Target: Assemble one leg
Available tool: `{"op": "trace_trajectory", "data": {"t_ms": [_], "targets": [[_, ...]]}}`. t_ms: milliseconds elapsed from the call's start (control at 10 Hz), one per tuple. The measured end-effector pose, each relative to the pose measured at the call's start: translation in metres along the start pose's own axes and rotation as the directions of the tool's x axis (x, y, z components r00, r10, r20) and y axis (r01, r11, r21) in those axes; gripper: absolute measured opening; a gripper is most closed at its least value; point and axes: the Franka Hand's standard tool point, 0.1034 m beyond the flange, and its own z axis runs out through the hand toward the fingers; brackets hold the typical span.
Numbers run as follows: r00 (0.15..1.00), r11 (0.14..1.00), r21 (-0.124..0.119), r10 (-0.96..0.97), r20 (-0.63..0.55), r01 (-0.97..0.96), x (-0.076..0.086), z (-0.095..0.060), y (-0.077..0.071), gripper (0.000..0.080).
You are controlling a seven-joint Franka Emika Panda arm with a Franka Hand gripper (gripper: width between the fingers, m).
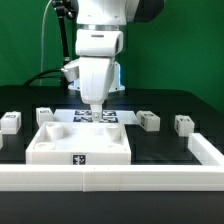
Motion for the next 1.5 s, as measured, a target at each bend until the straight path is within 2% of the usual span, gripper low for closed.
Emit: {"op": "trace_trajectory", "data": {"t_ms": [200,500,600,800,1100,1200,1300,1400,1500], "targets": [[1.000,1.000,0.006,0.006,-0.001,-0.006,-0.010,0.008,-0.010,0.0650],[0.998,0.998,-0.019,-0.063,-0.001,0.063,-0.010,0.025,-0.020,0.0650],[0.997,0.997,-0.007,-0.077,0.001,0.077,-0.010,0.032,-0.022,0.0650],[0.998,0.998,0.003,-0.059,0.000,0.059,-0.017,0.041,-0.014,0.0650],[0.999,0.999,0.006,-0.047,0.000,0.047,-0.021,0.043,-0.014,0.0650],[0.999,0.999,0.006,-0.047,0.000,0.047,-0.021,0.043,-0.014,0.0532],[0.999,0.999,0.006,-0.047,0.000,0.047,-0.021,0.043,-0.014,0.0364],[0.999,0.999,0.006,-0.047,0.000,0.047,-0.021,0.043,-0.014,0.0364],[0.999,0.999,0.006,-0.047,0.000,0.047,-0.021,0.043,-0.014,0.0181]]}}
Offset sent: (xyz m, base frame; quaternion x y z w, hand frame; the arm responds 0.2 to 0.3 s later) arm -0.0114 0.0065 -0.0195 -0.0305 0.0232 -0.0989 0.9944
